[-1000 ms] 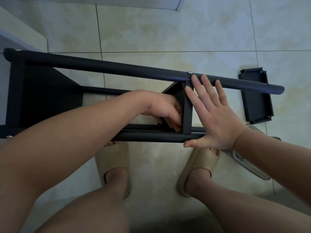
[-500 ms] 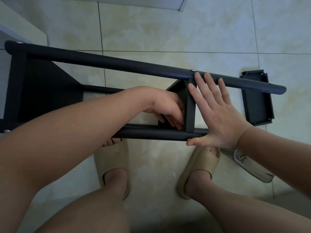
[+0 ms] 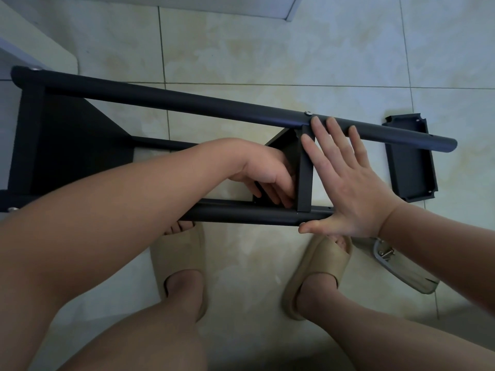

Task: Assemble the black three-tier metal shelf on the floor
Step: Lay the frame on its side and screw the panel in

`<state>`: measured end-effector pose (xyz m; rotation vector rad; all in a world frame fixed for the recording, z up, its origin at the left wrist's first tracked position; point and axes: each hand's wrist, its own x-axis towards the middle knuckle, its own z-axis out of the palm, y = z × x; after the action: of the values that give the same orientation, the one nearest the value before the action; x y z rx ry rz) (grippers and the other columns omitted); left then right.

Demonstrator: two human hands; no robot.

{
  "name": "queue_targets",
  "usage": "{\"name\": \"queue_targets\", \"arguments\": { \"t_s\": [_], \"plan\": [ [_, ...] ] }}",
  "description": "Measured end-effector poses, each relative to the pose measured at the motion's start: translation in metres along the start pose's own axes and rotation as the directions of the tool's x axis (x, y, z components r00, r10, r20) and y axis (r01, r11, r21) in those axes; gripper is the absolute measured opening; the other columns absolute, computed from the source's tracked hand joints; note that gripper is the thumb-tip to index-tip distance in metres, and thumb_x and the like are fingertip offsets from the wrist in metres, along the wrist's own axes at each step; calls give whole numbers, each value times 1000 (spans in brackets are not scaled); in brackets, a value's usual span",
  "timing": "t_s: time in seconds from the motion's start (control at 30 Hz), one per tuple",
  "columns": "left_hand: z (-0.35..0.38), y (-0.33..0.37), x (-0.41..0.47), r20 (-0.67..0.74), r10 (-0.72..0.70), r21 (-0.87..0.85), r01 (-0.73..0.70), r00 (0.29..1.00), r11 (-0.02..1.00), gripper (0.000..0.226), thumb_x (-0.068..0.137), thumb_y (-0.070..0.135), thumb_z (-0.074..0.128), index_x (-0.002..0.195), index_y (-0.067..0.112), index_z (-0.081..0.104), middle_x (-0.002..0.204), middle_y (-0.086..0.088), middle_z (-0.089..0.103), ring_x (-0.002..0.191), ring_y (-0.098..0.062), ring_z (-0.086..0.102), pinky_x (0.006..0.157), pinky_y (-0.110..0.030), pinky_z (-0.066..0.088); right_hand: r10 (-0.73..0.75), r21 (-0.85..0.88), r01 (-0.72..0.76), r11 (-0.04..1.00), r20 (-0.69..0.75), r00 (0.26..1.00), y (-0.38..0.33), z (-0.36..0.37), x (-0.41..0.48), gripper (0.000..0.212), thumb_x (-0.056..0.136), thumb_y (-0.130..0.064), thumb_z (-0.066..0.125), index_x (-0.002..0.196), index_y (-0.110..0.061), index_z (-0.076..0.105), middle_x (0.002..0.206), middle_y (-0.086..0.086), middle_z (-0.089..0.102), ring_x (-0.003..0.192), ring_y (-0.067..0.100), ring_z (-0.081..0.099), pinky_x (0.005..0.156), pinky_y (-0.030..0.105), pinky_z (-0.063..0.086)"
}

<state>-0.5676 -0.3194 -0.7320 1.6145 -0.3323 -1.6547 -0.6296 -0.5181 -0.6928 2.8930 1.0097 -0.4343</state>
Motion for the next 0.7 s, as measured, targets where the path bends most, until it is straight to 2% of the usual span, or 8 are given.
{"name": "queue_targets", "arguments": {
  "t_s": [0.13, 0.3, 0.43, 0.53, 0.7],
  "plan": [
    [0, 0, 2, -14, -18, -30, 17, 1000, 999, 6, 90, 17, 69, 92, 23, 71, 88, 8, 78, 101, -11, 70, 107, -42, 42, 4, -3, -4, 1000, 7, 1000, -1, -1, 0, 131, 73, -98, 31, 161, -4, 5, 168, 21, -1, 155, 41, -4, 122, 65, 5],
    [-1, 1, 0, 7, -34, -81, 34, 999, 996, 19, 88, 11, 70, 105, 20, 72, 102, 5, 77, 106, -11, 70, 108, -46, 40, 6, 1, -6, 1000, 8, 1000, -1, -2, 0, 132, 73, -97, 32, 161, -3, 6, 168, 21, -1, 155, 42, -4, 123, 65, 4],
    [-4, 2, -4, 23, -58, -98, 60, 998, 993, 13, 93, 21, 63, 99, 23, 73, 102, 8, 78, 113, -13, 66, 104, -46, 41, 5, 1, -5, 1000, 4, 1000, -1, -2, 0, 132, 73, -97, 32, 161, -2, 7, 168, 21, -1, 155, 41, -4, 123, 64, 3],
    [-3, 2, -3, 18, -77, -63, 78, 997, 995, 11, 93, 27, 64, 100, 26, 72, 99, 8, 78, 110, -13, 67, 100, -44, 43, 5, 0, -5, 1000, 2, 1000, -1, -2, 0, 131, 74, -97, 30, 161, -3, 7, 168, 21, -1, 155, 41, -5, 123, 64, 3],
    [1, 1, 1, 20, -68, -45, 69, 997, 997, 9, 91, 21, 68, 99, 23, 72, 92, 9, 78, 105, -12, 70, 108, -47, 39, 1, -4, -1, 1000, -5, 1000, 0, -1, 0, 131, 74, -98, 30, 161, -3, 7, 168, 21, 0, 155, 41, -4, 123, 64, 4]
  ]
}}
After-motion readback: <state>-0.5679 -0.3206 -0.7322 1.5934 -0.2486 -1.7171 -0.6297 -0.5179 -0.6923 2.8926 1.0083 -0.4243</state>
